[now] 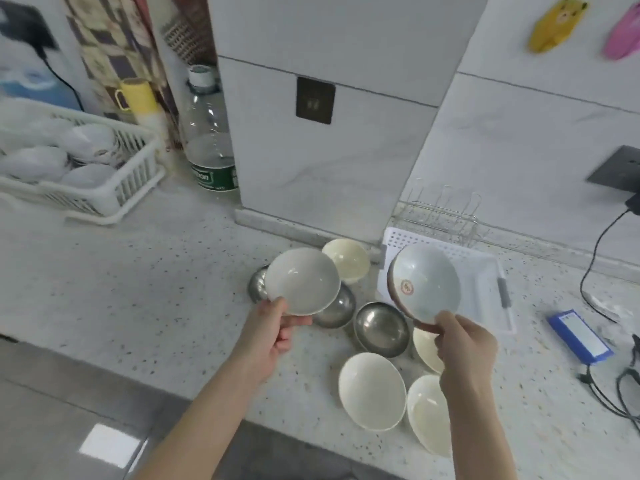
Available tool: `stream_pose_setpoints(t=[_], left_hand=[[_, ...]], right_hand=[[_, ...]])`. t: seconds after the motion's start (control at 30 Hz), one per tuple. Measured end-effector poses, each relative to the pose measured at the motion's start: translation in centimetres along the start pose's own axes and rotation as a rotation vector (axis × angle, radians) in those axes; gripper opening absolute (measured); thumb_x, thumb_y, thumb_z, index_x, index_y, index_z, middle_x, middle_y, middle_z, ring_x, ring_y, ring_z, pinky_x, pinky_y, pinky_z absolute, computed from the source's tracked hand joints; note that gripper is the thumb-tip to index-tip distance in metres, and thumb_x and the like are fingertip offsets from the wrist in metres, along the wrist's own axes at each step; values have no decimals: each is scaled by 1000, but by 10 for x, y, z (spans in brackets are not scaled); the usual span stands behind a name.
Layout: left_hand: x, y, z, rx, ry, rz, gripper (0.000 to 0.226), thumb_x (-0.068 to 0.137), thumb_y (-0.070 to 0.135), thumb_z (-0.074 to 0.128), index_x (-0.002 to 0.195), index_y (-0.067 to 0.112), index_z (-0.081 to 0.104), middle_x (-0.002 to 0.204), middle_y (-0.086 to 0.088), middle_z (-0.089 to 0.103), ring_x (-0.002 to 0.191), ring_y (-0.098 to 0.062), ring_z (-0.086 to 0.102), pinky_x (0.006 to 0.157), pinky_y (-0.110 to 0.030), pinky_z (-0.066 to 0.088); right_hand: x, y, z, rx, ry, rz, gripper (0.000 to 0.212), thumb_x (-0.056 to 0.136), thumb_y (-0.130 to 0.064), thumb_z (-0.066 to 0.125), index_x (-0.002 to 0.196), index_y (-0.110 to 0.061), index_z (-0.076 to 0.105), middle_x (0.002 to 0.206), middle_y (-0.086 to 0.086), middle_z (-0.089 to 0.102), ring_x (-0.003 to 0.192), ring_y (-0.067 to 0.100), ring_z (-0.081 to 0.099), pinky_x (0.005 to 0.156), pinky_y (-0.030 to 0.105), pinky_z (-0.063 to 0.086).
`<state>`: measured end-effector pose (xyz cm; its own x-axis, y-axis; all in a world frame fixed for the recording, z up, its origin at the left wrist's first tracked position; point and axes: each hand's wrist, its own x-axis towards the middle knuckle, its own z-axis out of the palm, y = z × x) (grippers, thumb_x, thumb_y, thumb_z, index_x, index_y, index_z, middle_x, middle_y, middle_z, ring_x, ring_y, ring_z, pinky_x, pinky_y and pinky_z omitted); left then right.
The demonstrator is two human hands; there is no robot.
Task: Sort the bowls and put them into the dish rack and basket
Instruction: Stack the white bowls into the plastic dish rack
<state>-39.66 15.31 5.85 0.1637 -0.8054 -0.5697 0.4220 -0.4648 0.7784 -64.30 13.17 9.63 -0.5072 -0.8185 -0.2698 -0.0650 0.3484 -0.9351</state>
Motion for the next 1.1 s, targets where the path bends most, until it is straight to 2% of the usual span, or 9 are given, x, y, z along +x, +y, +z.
stream_pose_setpoints(t=[0.1,0.17,0.23,0.3,0.43,0.53,0.73,0.9,1.1], left_hand=[[-1,25,-95,-11,82,8,17,97,10,42,105,12,58,72,-14,76,39,-4,31,34,-15,25],[-4,43,-157,-15,130,0,15,98,10,44,103,11,57,78,-18,74,40,-5,31,33,-15,25],[-8,59,-214,-26,177,0,12,98,10,45,101,11,57,83,-21,72,39,-5,31,32,-15,25],[-14,73,-263,-39,214,4,12,98,10,44,100,11,56,84,-22,71,37,-5,31,32,-15,26],[-24,99,-339,-120,267,16,11,99,10,44,99,9,55,83,-23,70,34,-4,29,31,-14,24],[-22,114,-378,-181,296,39,10,99,10,45,96,9,54,79,-24,71,34,-5,27,30,-14,23],[-5,144,-422,-288,325,88,6,97,11,49,96,9,54,68,-17,74,35,-6,27,30,-15,24],[20,179,-455,-241,306,129,12,95,10,50,104,7,58,72,-19,74,37,-6,26,31,-16,25],[74,244,-485,-155,291,174,17,94,11,53,108,5,59,77,-20,75,39,-7,29,34,-17,26]], right_hand=[[-49,8,82,-3,-37,-6,35,78,-5,57,44,-12,57,33,-9,46,51,14,41,47,18,34],[-84,14,136,12,-82,25,43,79,-1,56,39,-16,59,34,-10,52,48,11,41,43,15,34],[-118,17,185,32,-150,59,32,80,-2,56,51,-12,64,42,-2,63,43,9,36,45,20,33],[-150,14,227,24,-207,91,22,81,-3,54,62,-7,66,52,6,69,47,11,37,51,25,31],[-197,6,292,-16,-276,90,16,82,-5,55,72,-5,68,56,6,71,46,5,41,54,24,32],[-216,-4,329,-38,-293,58,20,84,-6,57,65,-8,65,54,4,70,49,9,39,54,24,33],[-230,-23,393,-97,-288,-21,23,82,-9,57,60,-9,65,53,1,70,43,8,33,49,25,32],[-229,-46,457,-87,-286,-70,23,82,-14,57,62,-9,68,56,-1,71,55,12,41,54,28,36],[-208,-79,546,-96,-353,-141,18,80,-15,59,68,-14,72,58,-3,72,49,9,45,52,23,38]])
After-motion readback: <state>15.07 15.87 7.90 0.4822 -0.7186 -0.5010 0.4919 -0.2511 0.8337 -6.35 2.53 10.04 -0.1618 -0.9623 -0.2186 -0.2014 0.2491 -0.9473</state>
